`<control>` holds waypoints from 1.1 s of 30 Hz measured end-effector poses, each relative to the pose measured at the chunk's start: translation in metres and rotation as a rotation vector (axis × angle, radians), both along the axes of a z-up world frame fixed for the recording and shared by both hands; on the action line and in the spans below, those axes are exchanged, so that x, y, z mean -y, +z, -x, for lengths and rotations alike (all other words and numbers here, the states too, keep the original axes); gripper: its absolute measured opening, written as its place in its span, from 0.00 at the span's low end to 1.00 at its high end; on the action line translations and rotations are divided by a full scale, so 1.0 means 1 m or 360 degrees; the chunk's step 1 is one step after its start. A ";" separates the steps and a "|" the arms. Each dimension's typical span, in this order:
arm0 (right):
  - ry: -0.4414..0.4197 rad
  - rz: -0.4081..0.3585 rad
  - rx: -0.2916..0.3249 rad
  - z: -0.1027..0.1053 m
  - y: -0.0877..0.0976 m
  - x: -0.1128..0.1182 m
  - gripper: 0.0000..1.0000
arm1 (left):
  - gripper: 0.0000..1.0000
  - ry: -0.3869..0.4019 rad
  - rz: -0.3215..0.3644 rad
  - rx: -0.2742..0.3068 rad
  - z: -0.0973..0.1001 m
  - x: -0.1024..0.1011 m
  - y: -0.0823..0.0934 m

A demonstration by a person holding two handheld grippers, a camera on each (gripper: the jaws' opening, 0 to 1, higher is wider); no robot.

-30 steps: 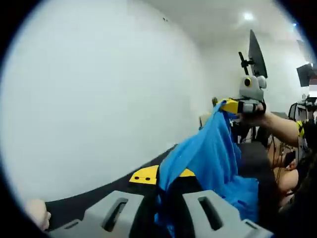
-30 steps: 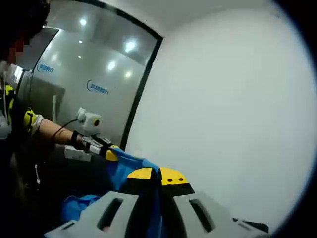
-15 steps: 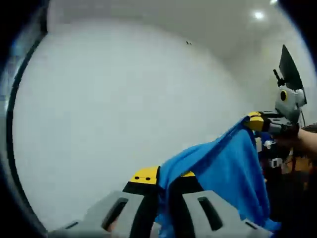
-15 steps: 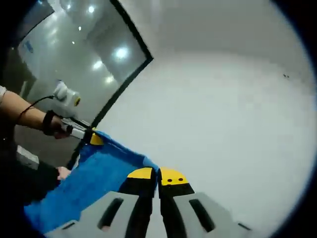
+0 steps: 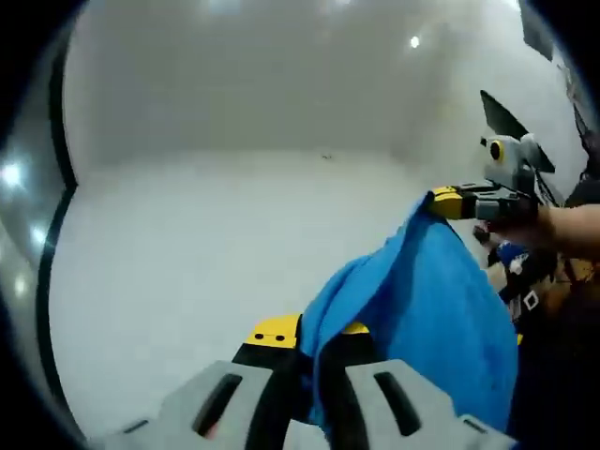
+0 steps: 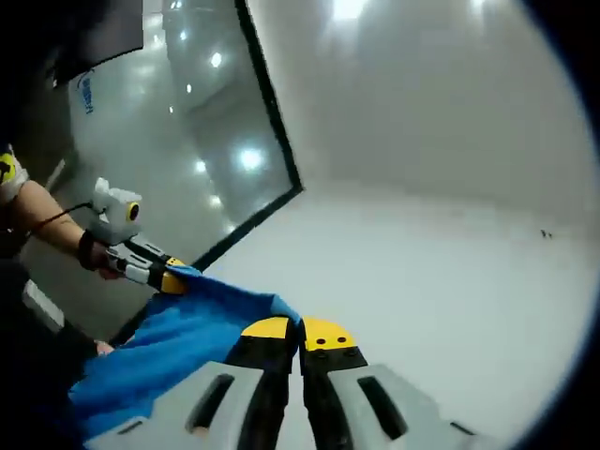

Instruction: Spread out the cloth and fold it

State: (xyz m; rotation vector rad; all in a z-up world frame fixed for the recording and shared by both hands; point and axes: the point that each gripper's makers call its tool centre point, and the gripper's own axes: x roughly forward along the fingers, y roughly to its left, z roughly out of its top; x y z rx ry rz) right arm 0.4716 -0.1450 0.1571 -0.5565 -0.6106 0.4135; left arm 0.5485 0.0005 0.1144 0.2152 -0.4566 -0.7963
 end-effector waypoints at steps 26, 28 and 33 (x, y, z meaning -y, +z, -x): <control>0.0154 -0.0170 0.0247 -0.002 0.034 -0.010 0.01 | 0.03 -0.0054 0.0245 0.0468 0.023 -0.019 0.102; 0.0258 -0.0107 0.0185 0.018 -0.001 -0.020 0.01 | 0.03 -0.0103 0.0145 0.0405 0.031 -0.023 0.062; 0.0425 0.0102 -0.0264 0.044 -0.160 -0.041 0.01 | 0.03 -0.0089 -0.0233 0.0146 0.049 -0.041 -0.150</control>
